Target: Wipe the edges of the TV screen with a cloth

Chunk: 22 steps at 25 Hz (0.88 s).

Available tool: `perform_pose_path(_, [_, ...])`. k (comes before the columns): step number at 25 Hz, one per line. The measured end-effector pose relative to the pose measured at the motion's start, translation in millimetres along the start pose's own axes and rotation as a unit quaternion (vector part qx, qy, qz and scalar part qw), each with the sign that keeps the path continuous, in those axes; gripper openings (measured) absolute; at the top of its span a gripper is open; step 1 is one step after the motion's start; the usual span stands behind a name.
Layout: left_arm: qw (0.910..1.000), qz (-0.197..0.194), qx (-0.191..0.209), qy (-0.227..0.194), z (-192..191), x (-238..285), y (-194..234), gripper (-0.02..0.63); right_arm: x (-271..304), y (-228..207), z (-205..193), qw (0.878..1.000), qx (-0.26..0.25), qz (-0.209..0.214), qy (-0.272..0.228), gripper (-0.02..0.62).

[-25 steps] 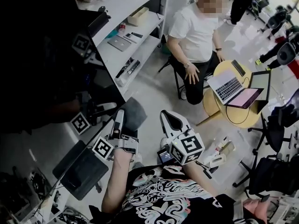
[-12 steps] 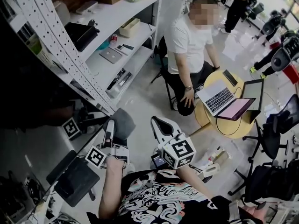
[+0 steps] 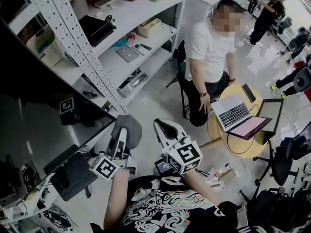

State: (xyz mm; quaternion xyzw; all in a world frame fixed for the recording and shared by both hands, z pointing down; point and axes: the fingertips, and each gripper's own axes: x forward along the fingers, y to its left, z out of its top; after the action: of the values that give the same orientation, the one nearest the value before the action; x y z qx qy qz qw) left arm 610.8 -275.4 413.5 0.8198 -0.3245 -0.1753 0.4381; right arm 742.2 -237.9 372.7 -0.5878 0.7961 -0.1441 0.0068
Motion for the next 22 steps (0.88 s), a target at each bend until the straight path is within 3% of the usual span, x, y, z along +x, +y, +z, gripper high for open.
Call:
perform_pose_path(2, [0.9981,0.007,0.062,-0.006,7,-8,-9,0.138,5,3,-2,1.0,-0.003,0.02,0.002,0.032])
perform_pose_path(6, [0.9886,0.056,0.134,-0.039,27,-46,-10,0.138,12,17,-8,0.998,-0.007,0.058,0.013,0.032])
perform_pose_path(9, [0.9654,0.105,0.237,-0.033,35,-70,-11,0.138,18,32,-11,0.996,-0.016,0.081,0.017,0.032])
perform_pose_path(12, [0.939,0.147,0.309,-0.036,42,-94,-14,0.138,19,48,-13,0.995,-0.027,0.096,0.018,0.032])
perform_pose_path(18, [0.9018,0.181,0.39,-0.04,50,-141,-28,0.138,3,93,-16,0.992,-0.063,0.106,0.017,0.032])
perform_pose_path(22, [0.8881,0.186,0.417,-0.05,45,-181,-43,0.138,-23,122,-23,0.99,-0.082,0.111,0.015,0.032])
